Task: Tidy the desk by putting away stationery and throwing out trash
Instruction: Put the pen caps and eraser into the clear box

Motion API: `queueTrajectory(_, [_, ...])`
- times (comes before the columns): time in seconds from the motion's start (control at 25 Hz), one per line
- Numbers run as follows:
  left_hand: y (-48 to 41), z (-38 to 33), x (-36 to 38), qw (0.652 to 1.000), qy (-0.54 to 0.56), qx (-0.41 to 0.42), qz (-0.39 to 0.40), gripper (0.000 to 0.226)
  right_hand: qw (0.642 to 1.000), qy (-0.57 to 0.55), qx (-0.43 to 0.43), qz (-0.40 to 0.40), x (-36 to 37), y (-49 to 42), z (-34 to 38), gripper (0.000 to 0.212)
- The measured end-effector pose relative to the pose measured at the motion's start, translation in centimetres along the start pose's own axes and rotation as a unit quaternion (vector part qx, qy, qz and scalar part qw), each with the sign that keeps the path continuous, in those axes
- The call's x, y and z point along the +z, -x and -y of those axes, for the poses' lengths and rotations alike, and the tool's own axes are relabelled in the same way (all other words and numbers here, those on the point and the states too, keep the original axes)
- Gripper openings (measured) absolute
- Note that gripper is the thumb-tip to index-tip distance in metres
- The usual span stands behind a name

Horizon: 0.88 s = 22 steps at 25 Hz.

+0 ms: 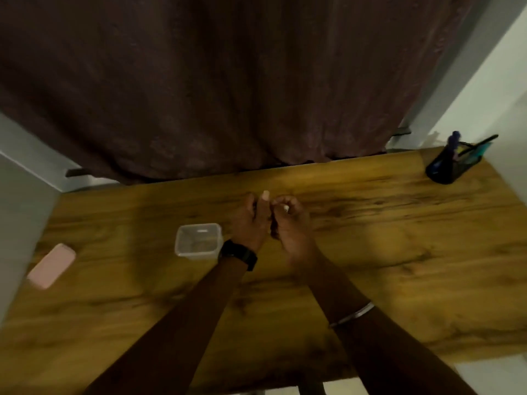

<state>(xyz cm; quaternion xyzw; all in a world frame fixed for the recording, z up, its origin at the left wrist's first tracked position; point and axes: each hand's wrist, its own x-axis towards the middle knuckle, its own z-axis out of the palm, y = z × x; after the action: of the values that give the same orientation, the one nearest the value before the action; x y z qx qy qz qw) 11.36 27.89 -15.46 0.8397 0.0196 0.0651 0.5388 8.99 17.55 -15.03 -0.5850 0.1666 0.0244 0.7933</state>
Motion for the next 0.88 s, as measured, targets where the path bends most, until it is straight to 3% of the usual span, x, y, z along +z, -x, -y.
queueTrajectory(0.08, [0.2,1.7,-4.3,0.999,-0.027,0.034,-0.018,0.04,0.999,0.026,-0.019,0.001,4.5,0.6,-1.5,0.018])
queueTrajectory(0.16, [-0.1,3.3,-8.0,0.995,-0.082,0.05,-0.034,0.039,0.992,0.086,-0.093,-0.012,8.5,0.8,-2.8,0.021])
queueTrajectory(0.32, [-1.1,7.0,-12.7,0.978,-0.134,0.1,-0.125,0.064,0.957,0.188,-0.221,-0.027,13.8,1.0,-4.8,0.019])
queueTrajectory(0.48, [-1.5,9.6,-12.9,0.974,-0.152,0.088,-0.145,0.079,0.924,0.276,-0.257,-0.065,15.6,0.4,-7.7,0.027])
queueTrajectory(0.6, [-1.3,11.1,-12.1,0.971,-0.171,0.092,-0.141,0.074,0.903,0.35,-0.237,-0.076,15.2,-0.5,-10.7,0.044])
queueTrajectory(0.72, [-0.6,11.8,-12.0,0.979,-0.116,0.105,-0.131,0.067,0.906,0.342,-0.244,-0.052,14.4,-0.4,-12.1,0.049])
queueTrajectory(0.88, [0.2,12.0,-12.9,0.992,0.089,0.007,-0.088,0.055,0.96,0.219,-0.175,-0.006,13.8,-0.2,-11.3,0.05])
